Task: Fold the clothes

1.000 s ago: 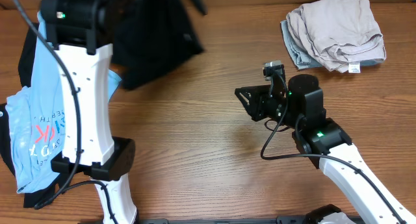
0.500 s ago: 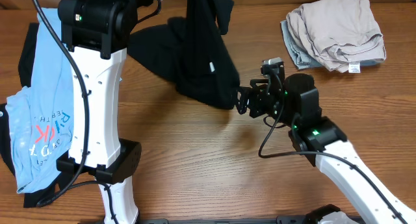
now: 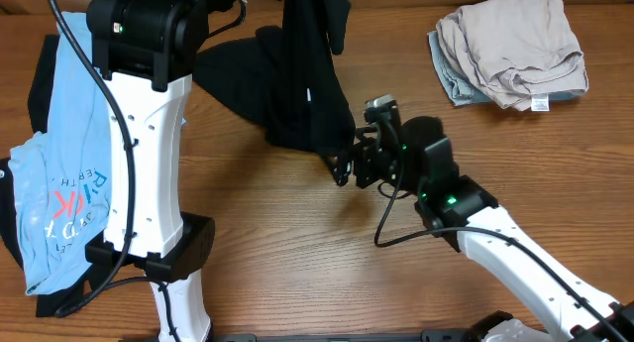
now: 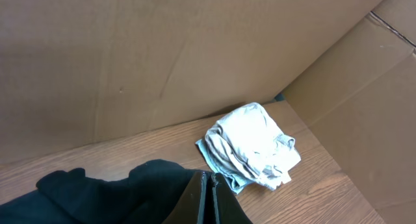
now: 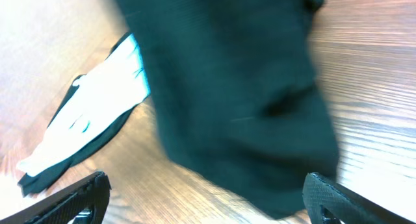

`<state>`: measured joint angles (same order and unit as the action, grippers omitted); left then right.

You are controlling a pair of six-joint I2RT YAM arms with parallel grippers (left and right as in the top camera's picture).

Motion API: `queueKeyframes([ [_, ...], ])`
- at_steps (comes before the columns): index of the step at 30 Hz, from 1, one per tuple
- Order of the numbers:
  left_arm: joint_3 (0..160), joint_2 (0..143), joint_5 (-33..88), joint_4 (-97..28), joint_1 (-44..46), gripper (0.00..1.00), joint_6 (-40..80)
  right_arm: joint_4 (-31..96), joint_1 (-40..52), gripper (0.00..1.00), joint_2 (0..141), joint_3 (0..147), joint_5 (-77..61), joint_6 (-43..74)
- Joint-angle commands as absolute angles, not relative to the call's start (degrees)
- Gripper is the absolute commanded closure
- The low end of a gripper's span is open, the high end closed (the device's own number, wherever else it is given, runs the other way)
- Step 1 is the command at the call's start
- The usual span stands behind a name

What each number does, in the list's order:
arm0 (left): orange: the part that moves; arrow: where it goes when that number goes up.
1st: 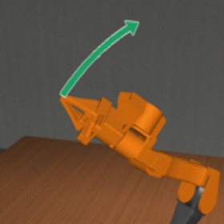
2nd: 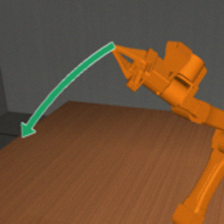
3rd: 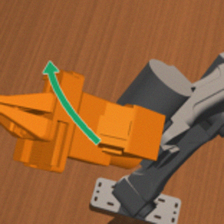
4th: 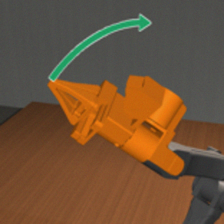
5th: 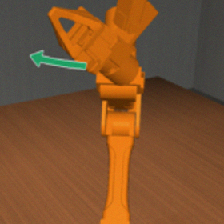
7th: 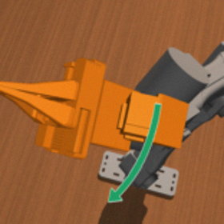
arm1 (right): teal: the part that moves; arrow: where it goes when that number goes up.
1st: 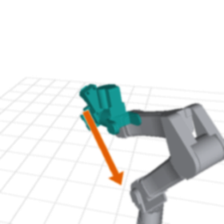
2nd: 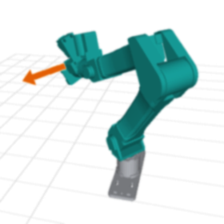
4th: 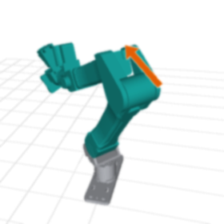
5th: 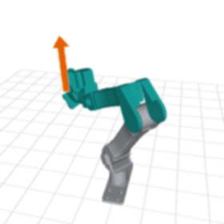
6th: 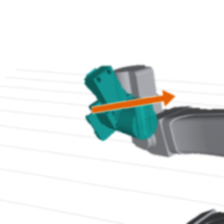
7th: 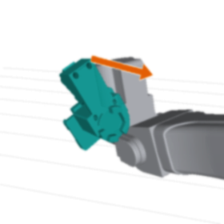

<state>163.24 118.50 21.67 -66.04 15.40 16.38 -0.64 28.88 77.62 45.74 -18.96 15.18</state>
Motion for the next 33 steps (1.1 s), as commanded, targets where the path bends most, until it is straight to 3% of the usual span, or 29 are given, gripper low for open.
queueKeyframes([
  [1, 164.53, 115.81, 20.82, -65.78, 15.77, 0.96, 16.84, -1.26, 32.93, 0.0, 76.58, 47.35, -12.34, 15.2],
  [7, 164.53, 115.81, 21.12, -65.8, 15.79, 0.96, 17.5, -2.04, 39.66, 0.0, 79.11, 47.33, 9.34, 16.99],
  [15, 164.53, 115.81, 22.57, -66.24, 15.79, 0.96, 18.94, -9.85, 40.86, 0.01, 88.75, 47.35, 15.92, 20.45],
  [19, 164.53, 115.81, 22.55, -67.51, 15.79, 0.96, 18.9, -10.87, 40.86, 0.18, 89.1, 47.35, 21.71, 21.12],
  [22, 164.53, 115.81, 22.55, -68.4, 15.77, 0.96, 18.87, -10.68, 40.8, 0.57, 89.1, 47.35, 25.58, 21.32],
  [24, 164.53, 115.81, 22.48, -69.19, 15.66, 0.96, 18.28, -10.41, 40.75, 0.74, 89.06, 47.35, 26.41, 21.28],
  [28, 164.53, 115.79, 21.15, -70.08, 14.81, 0.96, 16.71, -8.01, 40.75, 0.9, 86.61, 47.35, 26.57, 20.56],
  [33, 164.55, 114.5, 17.12, -69.8, 10.74, 0.96, 16.58, -4.43, 40.69, 0.96, 77.45, 47.37, 27.68, 16.62],
])
